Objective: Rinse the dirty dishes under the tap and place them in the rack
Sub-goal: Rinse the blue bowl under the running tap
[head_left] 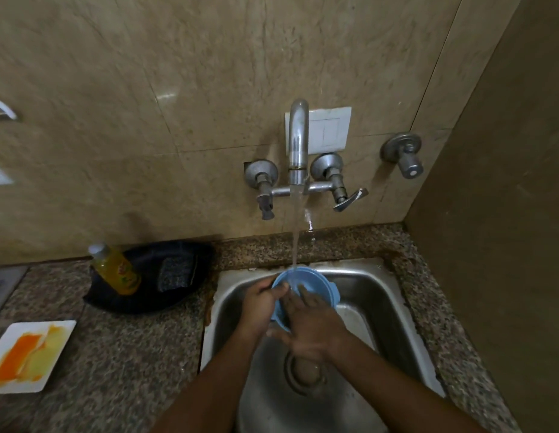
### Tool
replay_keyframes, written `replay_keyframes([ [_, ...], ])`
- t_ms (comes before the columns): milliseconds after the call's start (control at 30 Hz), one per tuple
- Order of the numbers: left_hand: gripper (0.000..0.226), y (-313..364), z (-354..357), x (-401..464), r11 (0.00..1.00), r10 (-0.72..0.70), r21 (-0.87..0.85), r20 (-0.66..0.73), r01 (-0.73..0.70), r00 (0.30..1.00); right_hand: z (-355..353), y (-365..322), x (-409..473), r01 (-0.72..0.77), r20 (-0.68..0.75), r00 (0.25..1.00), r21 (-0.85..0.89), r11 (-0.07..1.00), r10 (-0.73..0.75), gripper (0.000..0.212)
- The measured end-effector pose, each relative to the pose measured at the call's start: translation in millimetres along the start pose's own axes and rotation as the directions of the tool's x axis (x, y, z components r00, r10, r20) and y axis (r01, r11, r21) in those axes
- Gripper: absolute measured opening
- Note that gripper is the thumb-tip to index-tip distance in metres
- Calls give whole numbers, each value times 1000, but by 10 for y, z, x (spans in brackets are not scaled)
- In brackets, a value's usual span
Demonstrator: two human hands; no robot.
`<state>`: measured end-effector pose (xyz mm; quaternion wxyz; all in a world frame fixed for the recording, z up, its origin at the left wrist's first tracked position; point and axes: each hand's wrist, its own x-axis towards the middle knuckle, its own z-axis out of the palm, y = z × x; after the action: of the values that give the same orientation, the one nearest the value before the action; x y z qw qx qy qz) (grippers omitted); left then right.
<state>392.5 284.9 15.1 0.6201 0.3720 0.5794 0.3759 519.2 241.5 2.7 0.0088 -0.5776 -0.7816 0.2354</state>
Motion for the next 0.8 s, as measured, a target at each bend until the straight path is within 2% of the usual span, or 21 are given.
replay_keyframes([
  [100, 21, 3, 27, 3, 999, -46, -13, 3, 46, 999, -58, -14, -26, 92, 15, 996, -7, 996, -92, 86],
  [167, 23, -2, 45, -2, 999, -42, -2, 17, 42, 999, -115, 26, -51, 45, -34, 998, -47, 998, -47, 85],
  [233, 23, -3, 64, 25, 1000, -30, -6, -12, 30, 999, -144, 52, -37, -28, 14, 999, -29, 999, 28, 93],
  [300, 23, -24, 40, 44, 999, -29, -15, -15, 28, 999, -113, 15, -41, 35, 68, 997, 4, 999, -35, 95],
  [367, 24, -45, 14, 32, 999, -33, -5, 9, 33, 999, -113, 37, -40, 68, 39, 997, -28, 997, -67, 91],
  [467, 27, -37, 59, 28, 1000, -22, -1, -37, 22, 999, -163, 49, -13, -44, 11, 999, -104, 994, 45, 98],
  [567, 24, -28, 35, 60, 999, -22, -37, -28, 21, 999, -159, -22, -2, 63, 56, 997, -32, 997, -61, 90],
  [600, 23, -36, 18, 57, 998, -34, -44, -10, 33, 999, -191, -7, -14, 79, 39, 996, -62, 995, -77, 89],
  [700, 25, -22, 44, 41, 998, -34, -49, -16, 33, 999, -251, 7, 1, -18, 11, 1000, -189, 982, 20, 96],
  [733, 24, -6, 52, 51, 999, -18, -41, -29, 17, 999, -250, -32, 1, -18, 45, 999, -189, 982, 27, 96],
  [800, 22, 0, 26, 72, 1000, 9, -19, -35, -10, 999, -213, -84, -1, 65, 93, 994, -131, 989, -53, 93],
])
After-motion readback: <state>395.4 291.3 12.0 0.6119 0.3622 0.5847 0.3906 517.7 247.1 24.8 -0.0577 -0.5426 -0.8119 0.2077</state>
